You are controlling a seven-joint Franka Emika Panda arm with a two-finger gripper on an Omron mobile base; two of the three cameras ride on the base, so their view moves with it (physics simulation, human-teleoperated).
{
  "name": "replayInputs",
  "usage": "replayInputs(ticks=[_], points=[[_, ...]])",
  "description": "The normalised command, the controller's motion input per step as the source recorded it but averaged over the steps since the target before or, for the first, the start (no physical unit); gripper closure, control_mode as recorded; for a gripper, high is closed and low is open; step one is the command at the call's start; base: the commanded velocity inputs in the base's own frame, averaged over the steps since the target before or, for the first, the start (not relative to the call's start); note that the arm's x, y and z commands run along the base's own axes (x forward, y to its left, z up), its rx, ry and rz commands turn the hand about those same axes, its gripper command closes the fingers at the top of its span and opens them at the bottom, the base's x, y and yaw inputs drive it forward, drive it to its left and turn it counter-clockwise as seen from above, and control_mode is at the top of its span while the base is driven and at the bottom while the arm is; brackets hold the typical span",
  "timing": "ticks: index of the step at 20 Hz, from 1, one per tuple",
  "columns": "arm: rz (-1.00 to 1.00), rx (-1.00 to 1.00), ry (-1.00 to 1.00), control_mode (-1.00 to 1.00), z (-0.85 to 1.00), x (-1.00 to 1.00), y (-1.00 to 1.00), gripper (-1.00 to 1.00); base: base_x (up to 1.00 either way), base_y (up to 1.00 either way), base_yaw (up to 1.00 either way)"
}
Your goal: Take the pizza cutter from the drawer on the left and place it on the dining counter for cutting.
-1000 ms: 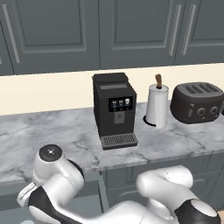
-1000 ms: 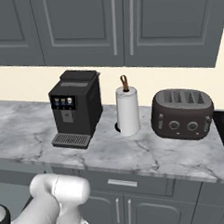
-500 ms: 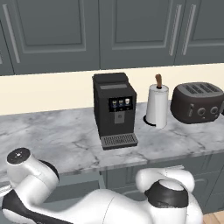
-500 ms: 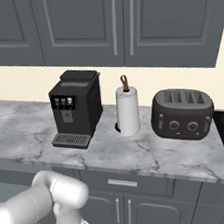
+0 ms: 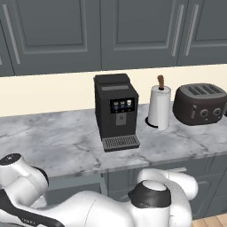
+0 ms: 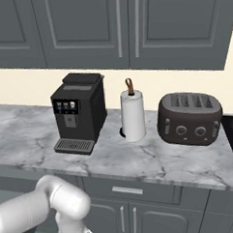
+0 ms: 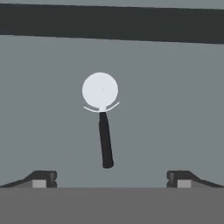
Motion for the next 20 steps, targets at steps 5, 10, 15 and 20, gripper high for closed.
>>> replayInputs(ticks=[5,10,15,20], points=[[-0.08,-0.01,0.1,-1.0,-0.46,-0.03,0.01,-1.0,0.0,0.0,0.0],[-0.01,-0.03,-0.02,-1.0,-0.4,-0.02,0.0,-1.0,0.0,0.0,0.0],[0.0,-0.01,-0.01,-1.0,-0.32,0.0,0.0,-1.0,0.0,0.0,0.0],[0.0,0.0,0.0,-1.0,-0.16,0.0,0.0,-1.0,0.0,0.0,0.0]])
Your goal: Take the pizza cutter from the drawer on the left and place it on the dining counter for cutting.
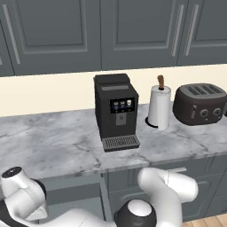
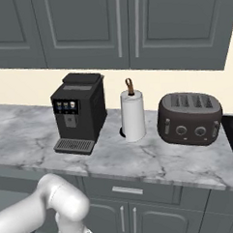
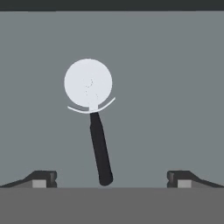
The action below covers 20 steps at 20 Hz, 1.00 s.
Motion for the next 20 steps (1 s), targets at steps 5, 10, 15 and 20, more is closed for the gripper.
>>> replayInputs(ticks=[5,10,15,20], points=[[0.0,0.0,0.0,-1.0,-0.1,0.0,0.0,-1.0,0.0,0.0,0.0],[0.0,0.0,0.01,-1.0,-0.24,0.0,0.13,-1.0,0.0,0.0,0.0],[0.0,-0.01,0.0,-1.0,-0.4,0.0,0.38,-1.0,0.0,0.0,0.0],[0.0,0.0,-0.03,-1.0,-0.46,0.0,0.15,-1.0,0.0,0.0,0.0]])
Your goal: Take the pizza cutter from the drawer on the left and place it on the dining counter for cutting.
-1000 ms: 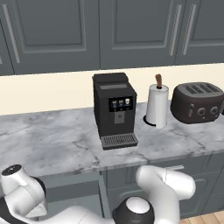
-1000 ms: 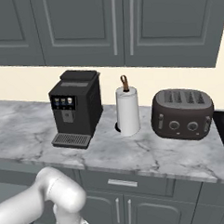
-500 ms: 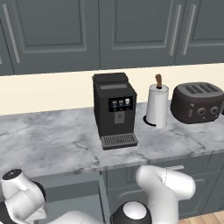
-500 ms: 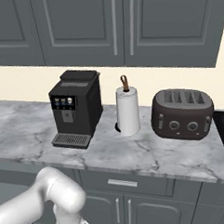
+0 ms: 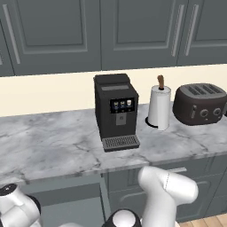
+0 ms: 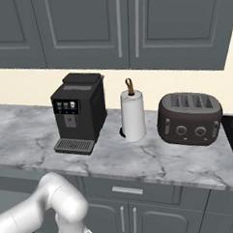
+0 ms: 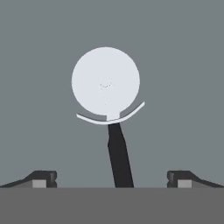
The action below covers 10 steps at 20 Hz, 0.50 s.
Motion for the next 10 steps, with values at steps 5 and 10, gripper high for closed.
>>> replayInputs(ticks=[5,10], points=[[0.0,0.0,-0.14,-1.0,-0.19,-0.13,-0.01,-1.0,0.0,0.0,0.0],[0.0,0.0,-0.19,-1.0,-0.16,-0.24,0.0,-1.0,0.0,0.0,0.0]])
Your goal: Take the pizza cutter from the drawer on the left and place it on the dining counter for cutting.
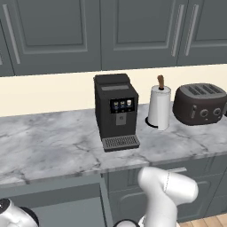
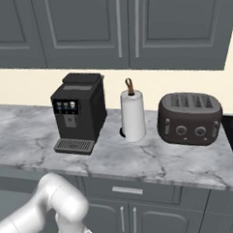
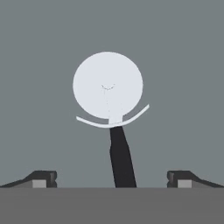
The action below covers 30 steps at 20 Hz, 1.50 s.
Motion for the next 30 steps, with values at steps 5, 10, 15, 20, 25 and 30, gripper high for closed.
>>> replayInputs(ticks=[5,10,15,20,25,30], points=[[0.0,0.0,-0.13,-1.0,-0.15,-0.31,-0.01,-1.0,0.0,0.0,0.0],[0.0,0.0,0.0,-1.0,-0.12,-0.01,-0.05,-1.0,0.0,0.0,0.0],[0.0,0.0,0.0,-1.0,-0.17,0.0,-0.01,-1.0,0.0,0.0,0.0],[0.0,0.0,0.0,-1.0,-0.2,0.0,0.0,-1.0,0.0,0.0,0.0],[0.0,0.0,0.0,-1.0,-0.25,0.0,0.0,-1.0,0.0,0.0,0.0],[0.0,0.0,0.0,-1.0,-0.19,0.0,0.0,-1.0,0.0,0.0,0.0]])
